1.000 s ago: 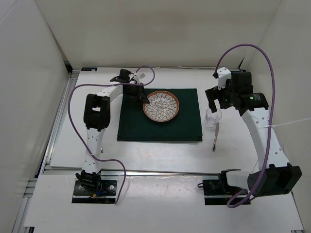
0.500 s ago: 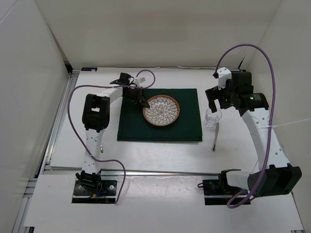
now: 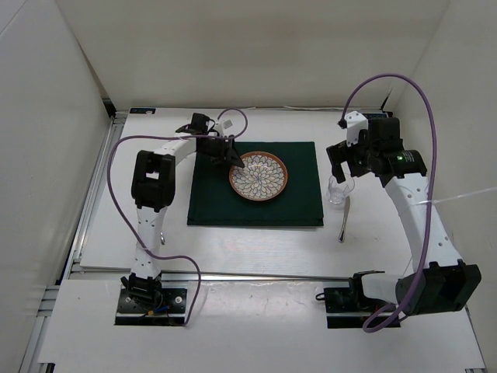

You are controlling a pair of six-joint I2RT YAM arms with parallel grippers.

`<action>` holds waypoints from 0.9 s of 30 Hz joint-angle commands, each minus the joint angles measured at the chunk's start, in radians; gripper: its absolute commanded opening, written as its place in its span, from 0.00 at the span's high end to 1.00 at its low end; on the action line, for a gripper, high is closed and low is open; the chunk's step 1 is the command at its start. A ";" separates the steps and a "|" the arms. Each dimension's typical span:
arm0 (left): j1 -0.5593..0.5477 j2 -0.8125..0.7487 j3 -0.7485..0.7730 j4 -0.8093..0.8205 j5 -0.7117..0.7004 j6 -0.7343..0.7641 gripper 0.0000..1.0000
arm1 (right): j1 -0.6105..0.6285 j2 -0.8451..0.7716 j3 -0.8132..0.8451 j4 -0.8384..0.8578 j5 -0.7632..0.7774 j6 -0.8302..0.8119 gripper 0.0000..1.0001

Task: Set the dinner table for one person

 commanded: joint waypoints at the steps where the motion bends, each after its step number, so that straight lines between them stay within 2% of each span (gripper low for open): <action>1: -0.006 -0.110 0.009 0.009 -0.009 -0.001 0.28 | -0.005 0.008 -0.028 0.029 -0.029 -0.032 0.00; 2: -0.006 -0.125 0.000 0.009 -0.009 -0.001 0.00 | -0.005 0.017 -0.037 0.038 -0.046 -0.032 0.00; 5: -0.006 -0.173 -0.009 0.009 -0.009 -0.001 0.00 | -0.005 0.026 -0.058 0.050 -0.068 -0.032 0.00; 10: -0.006 -0.290 -0.041 0.009 -0.044 0.058 0.00 | 0.013 0.068 -0.101 0.104 -0.077 -0.082 0.11; 13: -0.006 -0.363 -0.069 -0.028 -0.136 0.146 0.00 | 0.014 0.123 -0.123 0.124 -0.088 -0.112 0.21; 14: -0.006 -0.379 -0.080 -0.039 -0.170 0.161 0.00 | 0.014 0.140 -0.123 0.137 -0.088 -0.121 0.28; 16: 0.005 -0.441 -0.115 -0.048 -0.263 0.197 0.00 | 0.014 0.186 -0.132 0.147 -0.066 -0.130 0.30; 18: 0.035 -0.513 -0.170 -0.048 -0.340 0.207 0.00 | 0.023 0.207 -0.169 0.196 -0.048 -0.144 0.35; 22: 0.097 -0.613 -0.241 -0.048 -0.444 0.246 0.00 | 0.046 0.256 -0.189 0.237 -0.017 -0.165 0.38; 26: 0.195 -0.678 -0.282 -0.048 -0.445 0.266 0.00 | 0.055 0.295 -0.199 0.271 0.003 -0.165 0.41; 27: 0.209 -0.687 -0.296 -0.048 -0.445 0.275 0.00 | 0.055 0.314 -0.199 0.271 0.003 -0.165 0.45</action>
